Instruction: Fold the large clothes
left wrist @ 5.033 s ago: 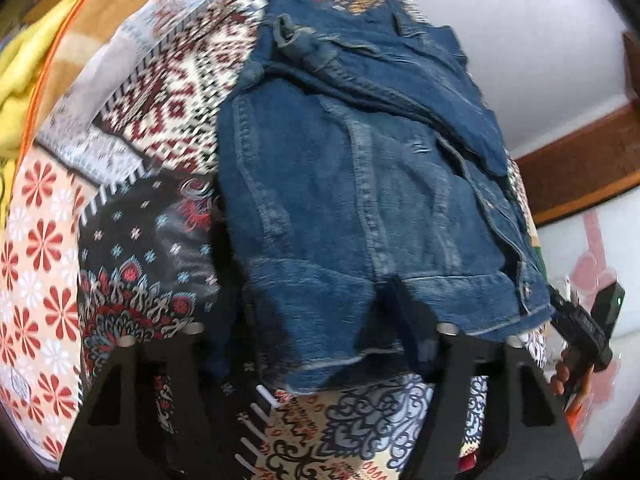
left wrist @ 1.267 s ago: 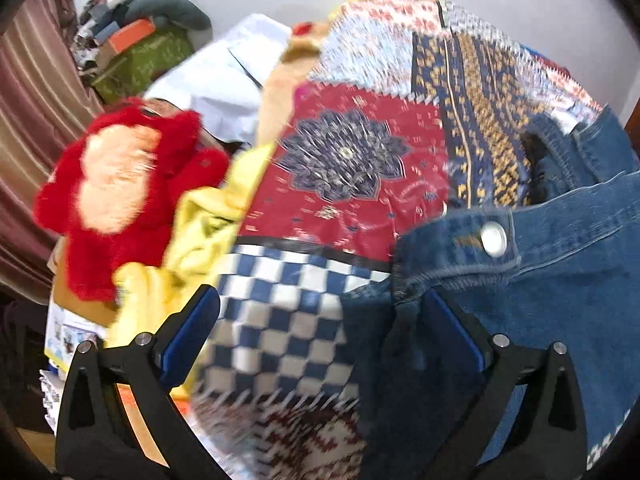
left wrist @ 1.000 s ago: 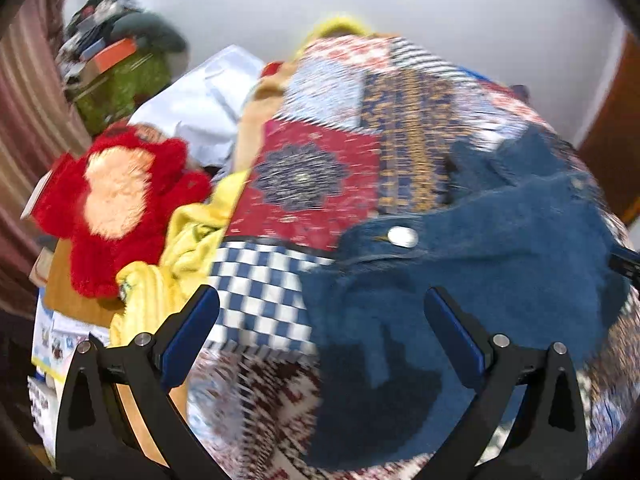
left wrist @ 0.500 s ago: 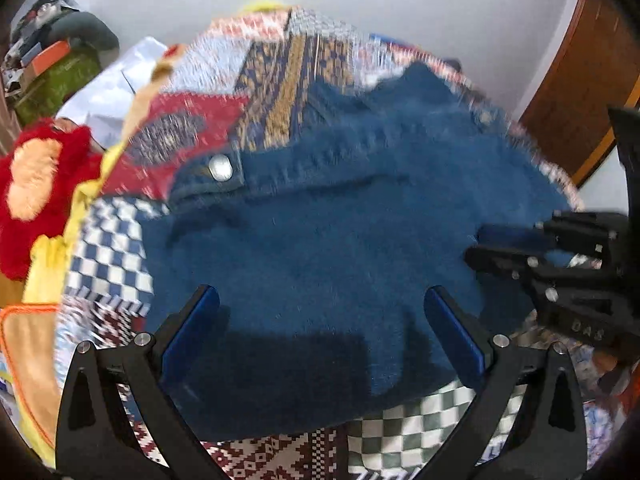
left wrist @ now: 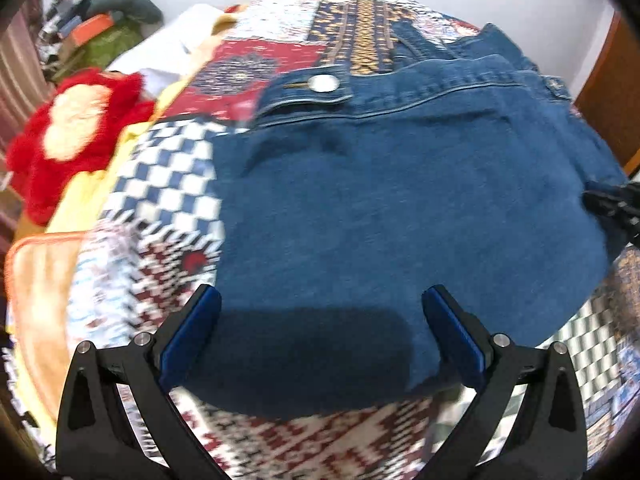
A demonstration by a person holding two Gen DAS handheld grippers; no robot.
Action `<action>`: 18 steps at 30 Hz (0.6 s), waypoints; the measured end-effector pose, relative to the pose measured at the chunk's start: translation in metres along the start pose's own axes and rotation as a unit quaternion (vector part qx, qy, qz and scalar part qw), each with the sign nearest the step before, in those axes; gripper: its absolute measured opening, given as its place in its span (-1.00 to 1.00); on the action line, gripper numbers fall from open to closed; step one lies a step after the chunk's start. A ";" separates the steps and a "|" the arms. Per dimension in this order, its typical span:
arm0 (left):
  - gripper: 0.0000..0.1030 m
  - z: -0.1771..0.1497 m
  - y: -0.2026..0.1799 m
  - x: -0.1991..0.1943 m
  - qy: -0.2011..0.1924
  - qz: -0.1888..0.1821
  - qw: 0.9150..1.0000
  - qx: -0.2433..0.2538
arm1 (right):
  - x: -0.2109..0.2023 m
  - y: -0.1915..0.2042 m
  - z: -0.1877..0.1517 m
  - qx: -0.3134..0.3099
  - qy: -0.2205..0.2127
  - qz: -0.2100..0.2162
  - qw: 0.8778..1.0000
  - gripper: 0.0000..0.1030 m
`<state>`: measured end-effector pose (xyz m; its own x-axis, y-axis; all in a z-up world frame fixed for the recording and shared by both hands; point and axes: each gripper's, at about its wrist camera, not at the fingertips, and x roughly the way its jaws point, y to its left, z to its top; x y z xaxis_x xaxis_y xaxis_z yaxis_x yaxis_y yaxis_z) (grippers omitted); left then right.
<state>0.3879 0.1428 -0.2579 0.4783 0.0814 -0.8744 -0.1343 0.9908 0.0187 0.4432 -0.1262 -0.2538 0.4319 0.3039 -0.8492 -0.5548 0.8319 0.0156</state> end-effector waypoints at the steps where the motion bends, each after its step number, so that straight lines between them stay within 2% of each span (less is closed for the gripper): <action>1: 1.00 -0.002 0.004 -0.001 0.001 -0.005 1.000 -0.004 | -0.001 -0.003 -0.002 0.001 0.003 -0.007 1.000 -0.73; 3: 1.00 -0.007 0.012 -0.005 0.003 -0.002 1.000 -0.020 | -0.004 -0.005 -0.004 -0.016 0.011 -0.061 0.998 -0.72; 6: 1.00 -0.015 0.023 -0.011 0.002 0.003 0.999 -0.036 | -0.009 -0.015 -0.012 -0.020 0.016 -0.107 0.994 -0.72; 7: 1.00 -0.018 0.027 -0.012 0.004 0.005 0.999 -0.043 | -0.013 -0.022 -0.015 -0.016 0.016 -0.106 0.994 -0.73; 10: 1.00 -0.029 0.038 -0.019 0.009 0.013 0.998 -0.058 | -0.024 -0.040 -0.022 0.019 0.021 -0.066 0.997 -0.72; 12: 1.00 -0.034 0.046 -0.024 0.010 0.023 0.997 -0.067 | -0.030 -0.045 -0.023 0.028 0.031 -0.098 0.994 -0.72; 13: 1.00 -0.036 0.051 -0.027 0.009 0.043 0.997 -0.069 | -0.033 -0.047 -0.024 0.025 0.035 -0.112 0.993 -0.72; 15: 1.00 -0.043 0.060 -0.034 0.003 0.057 0.995 -0.078 | -0.043 -0.051 -0.028 0.033 0.035 -0.114 0.992 -0.72; 18: 1.00 -0.053 0.079 -0.050 -0.010 0.032 0.991 -0.126 | -0.059 -0.055 -0.033 0.046 0.040 -0.126 0.990 -0.72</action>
<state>0.3071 0.2110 -0.2387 0.4787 0.1489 -0.8652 -0.3774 0.9247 -0.0497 0.4247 -0.2050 -0.2218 0.4881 0.0473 -0.8715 -0.3677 0.9167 -0.1562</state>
